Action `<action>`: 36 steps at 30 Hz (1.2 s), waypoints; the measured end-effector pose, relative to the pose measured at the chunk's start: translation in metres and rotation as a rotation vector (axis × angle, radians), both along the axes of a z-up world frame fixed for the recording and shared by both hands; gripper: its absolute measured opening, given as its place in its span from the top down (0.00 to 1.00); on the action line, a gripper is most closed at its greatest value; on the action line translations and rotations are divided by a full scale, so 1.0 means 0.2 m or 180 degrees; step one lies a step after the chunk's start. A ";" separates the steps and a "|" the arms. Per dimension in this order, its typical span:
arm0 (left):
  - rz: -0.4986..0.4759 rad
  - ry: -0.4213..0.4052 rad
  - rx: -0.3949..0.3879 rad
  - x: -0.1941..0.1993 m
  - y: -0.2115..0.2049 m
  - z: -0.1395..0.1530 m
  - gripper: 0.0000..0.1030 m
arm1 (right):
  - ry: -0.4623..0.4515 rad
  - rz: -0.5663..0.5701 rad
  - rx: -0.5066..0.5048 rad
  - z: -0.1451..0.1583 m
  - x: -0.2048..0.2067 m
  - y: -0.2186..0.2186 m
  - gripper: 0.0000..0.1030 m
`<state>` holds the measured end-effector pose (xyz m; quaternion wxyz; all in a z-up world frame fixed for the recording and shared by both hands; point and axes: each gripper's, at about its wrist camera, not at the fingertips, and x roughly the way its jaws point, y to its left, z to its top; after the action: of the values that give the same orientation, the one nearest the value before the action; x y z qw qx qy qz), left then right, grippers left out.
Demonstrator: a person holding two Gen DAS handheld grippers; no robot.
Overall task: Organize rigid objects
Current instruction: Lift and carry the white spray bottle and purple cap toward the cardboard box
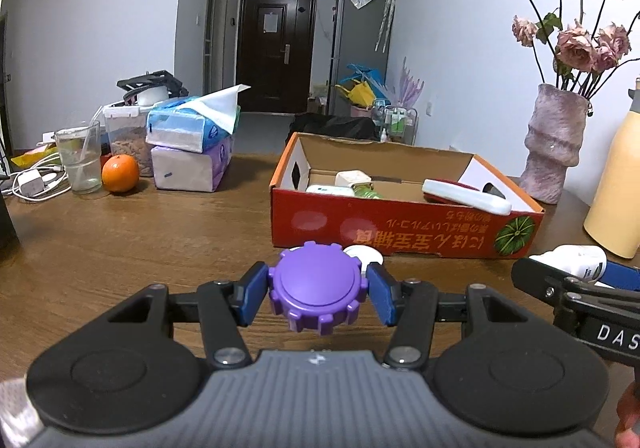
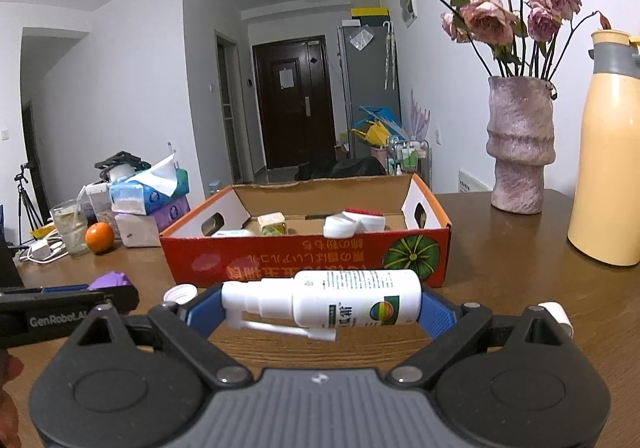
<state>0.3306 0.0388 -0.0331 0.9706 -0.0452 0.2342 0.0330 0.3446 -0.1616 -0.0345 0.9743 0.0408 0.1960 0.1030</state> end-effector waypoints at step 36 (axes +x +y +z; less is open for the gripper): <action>0.0080 -0.0249 0.0150 0.22 -0.15 0.14 0.46 | -0.0427 -0.0154 0.0058 0.15 0.12 -0.08 0.06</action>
<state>0.3748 0.0096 -0.0053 0.9793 -0.0265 0.1946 0.0489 0.3680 -0.1776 -0.0044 0.9871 0.0475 0.1283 0.0836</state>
